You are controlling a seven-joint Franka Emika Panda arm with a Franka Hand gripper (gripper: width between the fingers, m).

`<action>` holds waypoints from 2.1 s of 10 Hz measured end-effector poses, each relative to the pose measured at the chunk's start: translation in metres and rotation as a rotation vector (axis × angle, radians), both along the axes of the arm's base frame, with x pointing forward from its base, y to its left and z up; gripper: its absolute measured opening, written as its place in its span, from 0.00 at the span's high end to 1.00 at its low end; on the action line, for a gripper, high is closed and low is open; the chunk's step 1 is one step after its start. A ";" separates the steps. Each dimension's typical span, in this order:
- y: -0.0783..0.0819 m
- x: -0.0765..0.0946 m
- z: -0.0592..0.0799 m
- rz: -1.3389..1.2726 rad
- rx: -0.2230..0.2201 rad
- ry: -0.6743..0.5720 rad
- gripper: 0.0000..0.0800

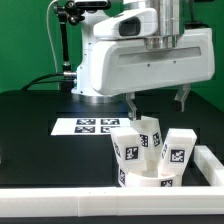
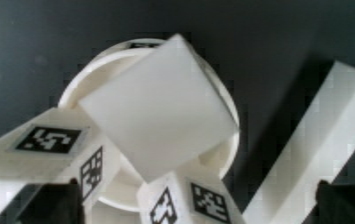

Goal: Assemble stool

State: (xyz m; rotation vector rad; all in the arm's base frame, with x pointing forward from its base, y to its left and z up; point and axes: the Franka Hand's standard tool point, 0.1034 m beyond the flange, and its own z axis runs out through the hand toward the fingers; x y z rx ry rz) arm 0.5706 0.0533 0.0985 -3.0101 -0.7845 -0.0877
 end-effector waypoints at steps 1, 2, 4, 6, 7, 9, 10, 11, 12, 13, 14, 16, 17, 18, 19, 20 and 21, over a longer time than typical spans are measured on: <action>0.001 0.000 0.000 0.101 -0.017 -0.002 0.19; 0.004 -0.001 -0.001 0.184 -0.027 -0.003 0.19; 0.005 -0.001 -0.002 0.293 -0.051 -0.014 0.19; 0.000 -0.005 -0.007 0.363 -0.067 -0.016 0.19; -0.002 -0.007 -0.009 0.359 -0.068 -0.013 0.19; -0.008 -0.009 -0.013 0.351 -0.071 -0.009 0.32; -0.008 -0.009 -0.014 0.350 -0.072 -0.007 0.50; -0.008 -0.009 -0.015 0.350 -0.072 -0.007 0.50; -0.008 -0.009 -0.015 0.349 -0.072 -0.007 0.58; -0.008 -0.009 -0.015 0.346 -0.072 -0.007 0.58; -0.009 -0.009 -0.015 0.345 -0.072 -0.007 0.58; -0.012 -0.009 -0.015 0.337 -0.073 -0.005 0.58; -0.013 -0.009 -0.015 0.316 -0.073 -0.005 0.58; -0.013 -0.009 -0.015 0.290 -0.072 -0.004 0.58; -0.013 -0.009 -0.015 0.293 -0.074 -0.004 0.58; -0.013 -0.009 -0.015 0.244 -0.071 -0.003 0.58; -0.013 -0.009 -0.015 0.158 -0.068 -0.002 0.58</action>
Offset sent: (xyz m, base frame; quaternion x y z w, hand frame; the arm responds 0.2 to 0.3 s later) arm -0.0069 0.0113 -0.0054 -0.0146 0.0107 -0.1383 0.9902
